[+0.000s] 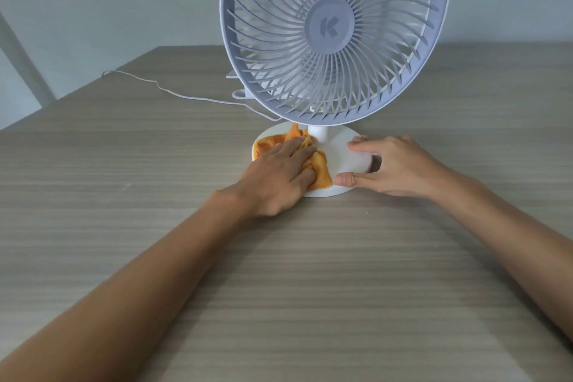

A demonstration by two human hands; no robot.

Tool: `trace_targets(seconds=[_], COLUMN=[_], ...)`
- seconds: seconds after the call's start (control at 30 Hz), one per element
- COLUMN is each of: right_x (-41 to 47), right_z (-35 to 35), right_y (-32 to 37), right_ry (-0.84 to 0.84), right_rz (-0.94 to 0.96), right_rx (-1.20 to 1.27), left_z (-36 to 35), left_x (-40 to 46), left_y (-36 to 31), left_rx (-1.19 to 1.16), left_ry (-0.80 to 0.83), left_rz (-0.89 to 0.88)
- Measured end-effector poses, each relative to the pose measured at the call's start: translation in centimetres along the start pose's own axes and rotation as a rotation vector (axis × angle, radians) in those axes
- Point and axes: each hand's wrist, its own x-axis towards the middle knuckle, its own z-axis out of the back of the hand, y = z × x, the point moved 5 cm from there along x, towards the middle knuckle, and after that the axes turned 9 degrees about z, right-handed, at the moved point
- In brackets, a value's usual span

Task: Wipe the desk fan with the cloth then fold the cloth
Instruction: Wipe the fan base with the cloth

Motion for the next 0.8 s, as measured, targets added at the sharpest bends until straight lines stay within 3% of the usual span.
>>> trace_targets(seconds=[0.23, 0.4, 0.57, 0.7, 0.8], right_x=[0.4, 0.7, 0.7, 0.5, 0.5], right_z=[0.3, 0.2, -0.1, -0.2, -0.3], right_y=[-0.4, -0.6, -0.8, -0.8, -0.8], right_ry=[-0.003, 0.005, -0.011, -0.014, -0.011], right_rz=[0.0, -0.019, 0.0, 0.005, -0.016], right_rx=[0.085, 0.093, 0.118, 0.111, 0.126], left_z=[0.2, 0.8, 1.9, 1.3, 0.5], left_x=[1.0, 2.8, 5.3, 4.5, 3.4], left_y=[2.1, 3.5, 4.3, 4.5, 3.7], left_rx=[-0.068, 0.213, 0.026, -0.006, 0.093], left_ry=[-0.007, 0.037, 0.052, 0.016, 0.056], left_rz=[-0.003, -0.008, 0.172, 0.17, 0.088])
